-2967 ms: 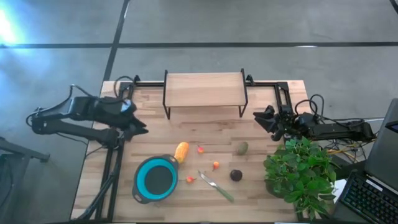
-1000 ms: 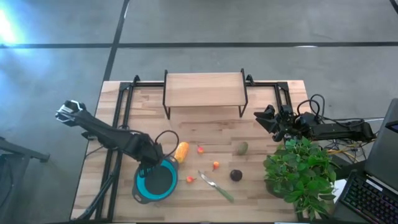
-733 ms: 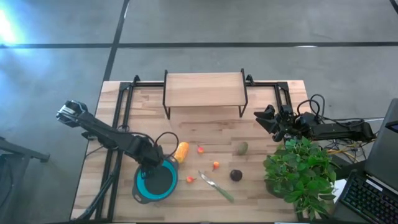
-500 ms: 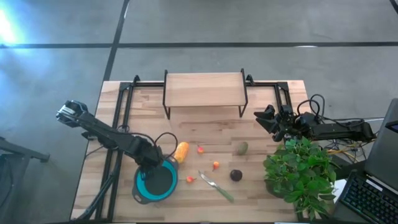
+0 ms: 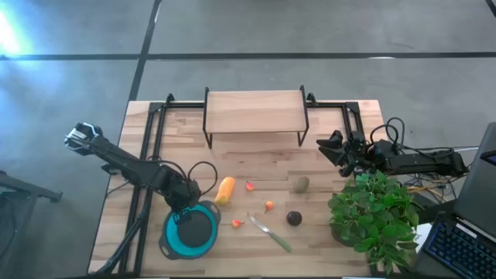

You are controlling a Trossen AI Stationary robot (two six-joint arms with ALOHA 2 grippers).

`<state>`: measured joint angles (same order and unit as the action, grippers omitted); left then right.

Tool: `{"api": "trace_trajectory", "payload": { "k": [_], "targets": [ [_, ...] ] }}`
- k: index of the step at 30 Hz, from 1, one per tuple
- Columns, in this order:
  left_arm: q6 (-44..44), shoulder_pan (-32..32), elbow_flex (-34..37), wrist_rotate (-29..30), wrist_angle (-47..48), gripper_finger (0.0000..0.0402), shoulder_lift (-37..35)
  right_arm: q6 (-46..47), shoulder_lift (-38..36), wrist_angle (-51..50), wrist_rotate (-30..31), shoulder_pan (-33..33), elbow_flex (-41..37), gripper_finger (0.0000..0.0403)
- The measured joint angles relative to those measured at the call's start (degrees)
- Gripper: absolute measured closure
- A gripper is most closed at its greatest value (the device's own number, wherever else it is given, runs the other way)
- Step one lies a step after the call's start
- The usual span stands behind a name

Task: Pick & Place Fruit
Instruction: Put the blue strainer bowl on the shelf

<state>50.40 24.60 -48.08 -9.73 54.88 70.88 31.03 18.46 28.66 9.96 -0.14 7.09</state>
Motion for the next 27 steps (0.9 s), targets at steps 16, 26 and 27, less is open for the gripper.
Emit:
{"api": "trace_trajectory", "payload": {
  "k": [16, 26, 27],
  "targets": [
    [22.45, -0.95, -0.82, 4.22, -1.27, 0.0382, -9.75, -0.18, 0.0, -0.14, 0.02, 0.0, 0.0, 0.0214],
    [28.01, -5.48, -0.87, 12.54, -7.93, 0.0382, -13.25, -0.18, 0.0, -0.14, 0.02, 0.0, 0.0, 0.0232],
    [28.02, -6.18, -0.87, 13.13, -8.01, 0.0382, -13.3, -0.18, 0.01, -0.14, 0.02, 0.0, 0.0, 0.0232]
  ]
}}
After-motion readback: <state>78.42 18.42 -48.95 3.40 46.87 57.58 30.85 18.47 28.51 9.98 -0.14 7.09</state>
